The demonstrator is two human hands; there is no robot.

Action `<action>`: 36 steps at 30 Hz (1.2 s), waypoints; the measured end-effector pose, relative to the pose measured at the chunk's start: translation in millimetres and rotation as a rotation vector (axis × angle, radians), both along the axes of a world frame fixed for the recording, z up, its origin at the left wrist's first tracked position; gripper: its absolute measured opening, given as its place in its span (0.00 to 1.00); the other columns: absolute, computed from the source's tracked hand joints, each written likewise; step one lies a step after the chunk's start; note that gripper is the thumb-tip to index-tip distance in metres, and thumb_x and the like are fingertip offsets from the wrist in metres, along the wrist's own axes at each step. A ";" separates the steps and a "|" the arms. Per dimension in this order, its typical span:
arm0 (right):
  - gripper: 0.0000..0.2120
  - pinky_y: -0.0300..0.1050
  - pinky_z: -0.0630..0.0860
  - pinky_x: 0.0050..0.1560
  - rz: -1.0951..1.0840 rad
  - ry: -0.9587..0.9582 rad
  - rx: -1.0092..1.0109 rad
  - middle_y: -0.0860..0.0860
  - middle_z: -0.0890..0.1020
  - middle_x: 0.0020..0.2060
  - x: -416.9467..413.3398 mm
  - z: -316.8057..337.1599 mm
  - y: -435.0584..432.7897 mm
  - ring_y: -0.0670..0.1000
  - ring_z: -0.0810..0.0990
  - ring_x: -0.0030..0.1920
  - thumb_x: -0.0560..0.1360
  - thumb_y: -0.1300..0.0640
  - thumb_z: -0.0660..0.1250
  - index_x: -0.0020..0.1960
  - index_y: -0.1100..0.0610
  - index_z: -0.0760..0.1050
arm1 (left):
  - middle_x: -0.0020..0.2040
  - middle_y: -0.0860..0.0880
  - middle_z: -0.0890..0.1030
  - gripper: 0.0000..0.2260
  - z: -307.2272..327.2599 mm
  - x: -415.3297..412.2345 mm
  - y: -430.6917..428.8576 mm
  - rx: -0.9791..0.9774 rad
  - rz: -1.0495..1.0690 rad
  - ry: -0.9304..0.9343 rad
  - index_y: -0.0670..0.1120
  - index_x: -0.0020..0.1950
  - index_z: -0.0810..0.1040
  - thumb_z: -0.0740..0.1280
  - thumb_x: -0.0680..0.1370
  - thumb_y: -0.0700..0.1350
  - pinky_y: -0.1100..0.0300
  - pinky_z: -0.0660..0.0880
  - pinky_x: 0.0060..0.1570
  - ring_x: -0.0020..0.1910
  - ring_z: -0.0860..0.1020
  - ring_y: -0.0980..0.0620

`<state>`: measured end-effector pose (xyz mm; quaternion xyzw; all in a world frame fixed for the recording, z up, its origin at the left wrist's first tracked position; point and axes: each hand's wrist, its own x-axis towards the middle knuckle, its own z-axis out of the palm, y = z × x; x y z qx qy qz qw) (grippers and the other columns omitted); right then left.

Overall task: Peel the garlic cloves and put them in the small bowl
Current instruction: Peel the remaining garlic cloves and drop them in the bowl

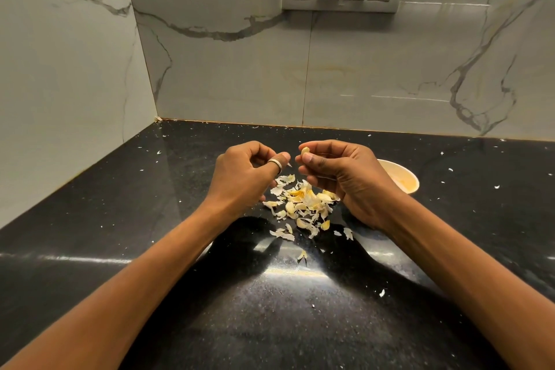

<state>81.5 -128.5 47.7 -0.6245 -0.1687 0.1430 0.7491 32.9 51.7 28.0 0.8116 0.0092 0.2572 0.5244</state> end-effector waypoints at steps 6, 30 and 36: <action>0.09 0.41 0.81 0.42 -0.017 -0.047 -0.033 0.62 0.86 0.51 -0.7 -1.1 0.3 0.51 0.85 0.44 0.73 0.66 0.72 0.53 0.61 0.83 | 0.39 0.46 0.83 0.07 -1.9 1.1 0.7 0.046 0.006 -0.008 0.43 0.43 0.81 0.76 0.74 0.44 0.57 0.81 0.30 0.34 0.83 0.52; 0.07 0.55 0.83 0.54 -0.088 -0.514 -0.402 0.52 0.88 0.44 5.9 -16.6 3.5 0.51 0.87 0.48 0.75 0.63 0.74 0.52 0.57 0.86 | 0.38 0.55 0.83 0.09 -6.8 0.1 1.9 0.399 -0.025 -0.196 0.50 0.48 0.86 0.71 0.75 0.53 0.52 0.81 0.38 0.36 0.81 0.56; 0.08 0.52 0.83 0.56 -0.076 -0.465 -0.359 0.53 0.88 0.45 7.1 -18.0 4.0 0.51 0.87 0.49 0.74 0.66 0.73 0.53 0.58 0.86 | 0.39 0.53 0.82 0.10 -8.9 -0.2 1.6 0.561 -0.023 -0.258 0.47 0.48 0.85 0.67 0.75 0.51 0.51 0.79 0.38 0.36 0.79 0.55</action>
